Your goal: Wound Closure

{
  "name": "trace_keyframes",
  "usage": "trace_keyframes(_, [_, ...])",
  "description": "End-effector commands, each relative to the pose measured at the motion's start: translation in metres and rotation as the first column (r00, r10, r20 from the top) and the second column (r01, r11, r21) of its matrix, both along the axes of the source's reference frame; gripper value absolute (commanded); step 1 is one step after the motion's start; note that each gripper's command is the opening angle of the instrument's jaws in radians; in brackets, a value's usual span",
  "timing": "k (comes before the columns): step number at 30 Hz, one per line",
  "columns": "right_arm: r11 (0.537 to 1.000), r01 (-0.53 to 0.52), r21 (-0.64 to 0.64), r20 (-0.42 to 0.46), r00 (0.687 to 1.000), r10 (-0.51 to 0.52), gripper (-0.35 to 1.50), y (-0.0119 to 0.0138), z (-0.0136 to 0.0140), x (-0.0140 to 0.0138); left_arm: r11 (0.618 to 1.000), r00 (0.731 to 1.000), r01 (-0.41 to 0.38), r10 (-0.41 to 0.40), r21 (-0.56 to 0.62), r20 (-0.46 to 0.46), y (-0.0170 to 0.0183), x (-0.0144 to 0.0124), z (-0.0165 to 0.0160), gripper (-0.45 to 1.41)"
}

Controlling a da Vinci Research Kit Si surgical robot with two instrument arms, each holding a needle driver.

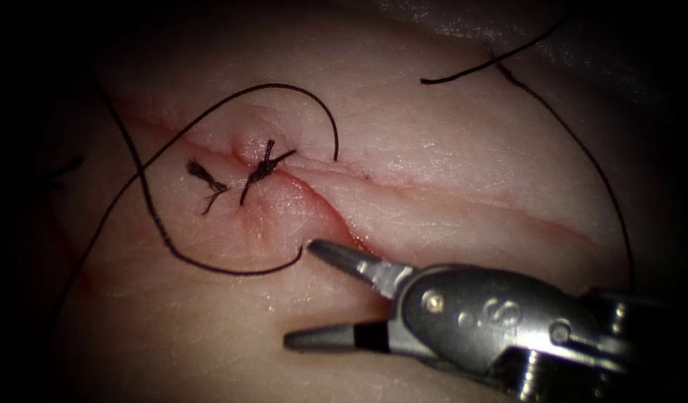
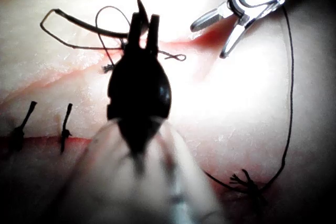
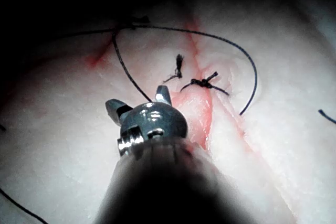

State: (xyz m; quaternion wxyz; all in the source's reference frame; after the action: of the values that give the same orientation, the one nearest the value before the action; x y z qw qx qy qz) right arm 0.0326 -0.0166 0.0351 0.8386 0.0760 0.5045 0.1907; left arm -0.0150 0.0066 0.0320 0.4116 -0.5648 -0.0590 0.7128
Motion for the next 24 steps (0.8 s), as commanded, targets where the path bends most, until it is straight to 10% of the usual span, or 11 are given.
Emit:
trace_keyframes(1, [0.999, 0.011, -0.03, 0.023, 1.0, -0.01, 1.31, 0.0003, 0.0011, 0.0009, 1.0, 1.0, -0.004, 0.004, 0.002, 0.004, -0.0003, -0.0005, 0.0006, -0.45])
trace_keyframes(12, [0.974, 0.108, -0.2, 0.114, 0.99, -0.086, 1.14, 0.0009, 0.0078, 0.0049, 1.0, 0.999, -0.023, 0.023, -0.002, 0.036, -0.0005, -0.0018, 0.0005, -0.45])
trace_keyframes(14, [0.971, 0.122, -0.208, 0.122, 0.988, -0.098, 0.69, 0.0007, 0.0078, 0.0045, 1.0, 0.999, -0.026, 0.026, -0.002, 0.037, -0.0006, -0.0018, 0.0005, -0.45])
trace_keyframes(15, [0.967, 0.14, -0.214, 0.126, 0.985, -0.115, -0.32, 0.0005, 0.0076, 0.0038, 1.0, 0.999, -0.024, 0.024, -0.004, 0.039, -0.0006, -0.0018, 0.0006, -0.45])
trace_keyframes(24, [0.962, 0.193, -0.195, 0.138, 0.976, -0.168, -0.35, -0.0008, 0.0048, 0.002, 1.0, 0.999, -0.022, 0.022, -0.015, 0.039, -0.0006, -0.0028, 0.0012, -0.45])
